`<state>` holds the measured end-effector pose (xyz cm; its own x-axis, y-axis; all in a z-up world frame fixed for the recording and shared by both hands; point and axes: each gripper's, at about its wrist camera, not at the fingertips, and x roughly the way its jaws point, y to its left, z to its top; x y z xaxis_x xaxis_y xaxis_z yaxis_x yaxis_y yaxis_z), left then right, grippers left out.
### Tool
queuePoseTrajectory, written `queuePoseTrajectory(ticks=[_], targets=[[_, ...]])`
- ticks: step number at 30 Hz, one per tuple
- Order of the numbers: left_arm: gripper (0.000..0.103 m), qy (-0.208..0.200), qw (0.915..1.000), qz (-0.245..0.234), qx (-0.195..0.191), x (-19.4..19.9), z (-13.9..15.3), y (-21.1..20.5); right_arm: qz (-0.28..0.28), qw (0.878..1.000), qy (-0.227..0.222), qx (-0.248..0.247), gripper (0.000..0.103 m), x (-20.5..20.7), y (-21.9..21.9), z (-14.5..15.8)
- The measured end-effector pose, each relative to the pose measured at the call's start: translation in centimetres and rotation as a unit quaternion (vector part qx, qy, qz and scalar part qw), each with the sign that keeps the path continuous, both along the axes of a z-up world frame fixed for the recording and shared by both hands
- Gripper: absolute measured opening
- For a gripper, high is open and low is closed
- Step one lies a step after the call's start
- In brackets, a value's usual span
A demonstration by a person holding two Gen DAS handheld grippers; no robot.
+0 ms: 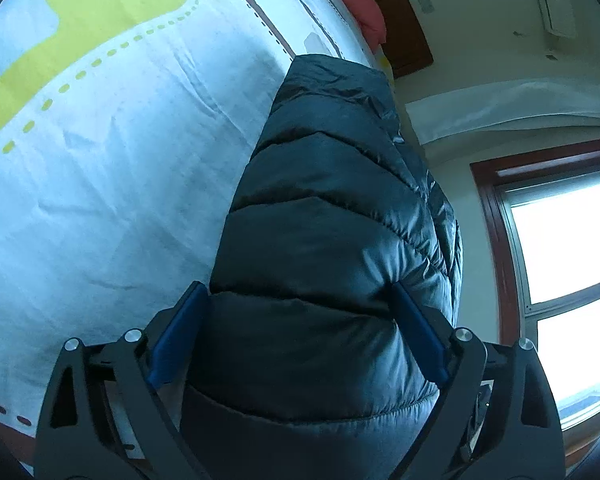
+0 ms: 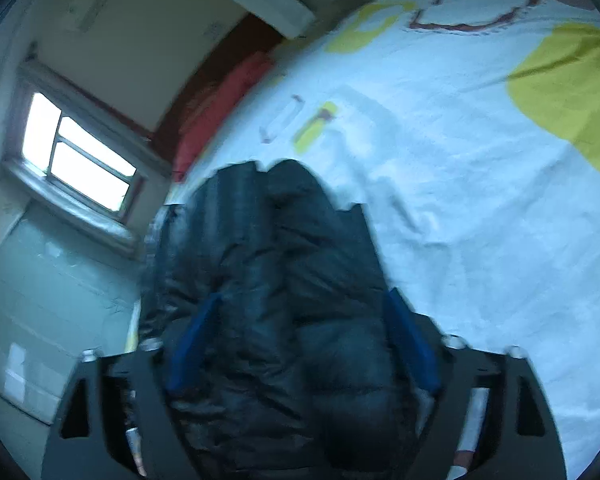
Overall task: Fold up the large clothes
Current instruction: 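Lay the folded jacket down and press it flat with both tools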
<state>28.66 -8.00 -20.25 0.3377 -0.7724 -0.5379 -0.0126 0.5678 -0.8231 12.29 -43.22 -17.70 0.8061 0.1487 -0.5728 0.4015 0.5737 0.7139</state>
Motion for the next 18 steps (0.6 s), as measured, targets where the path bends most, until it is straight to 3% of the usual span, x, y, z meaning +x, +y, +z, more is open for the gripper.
queuePoseTrajectory(ticks=[4,10,18], targets=[[0.092,-0.003,1.0000,-0.001,0.001,0.3,-0.3,-0.2,0.031,0.997,-0.011,0.063,0.088,0.5,-0.7,-2.1],[0.092,-0.013,0.9999,-0.003,0.010,0.5,-0.1,-0.9,0.066,0.996,-0.020,0.054,0.086,1.0,-0.1,-2.3],[0.089,-0.016,0.9996,0.003,0.022,0.3,0.2,-1.5,0.059,0.996,-0.026,0.059,0.070,0.9,0.5,-2.9]])
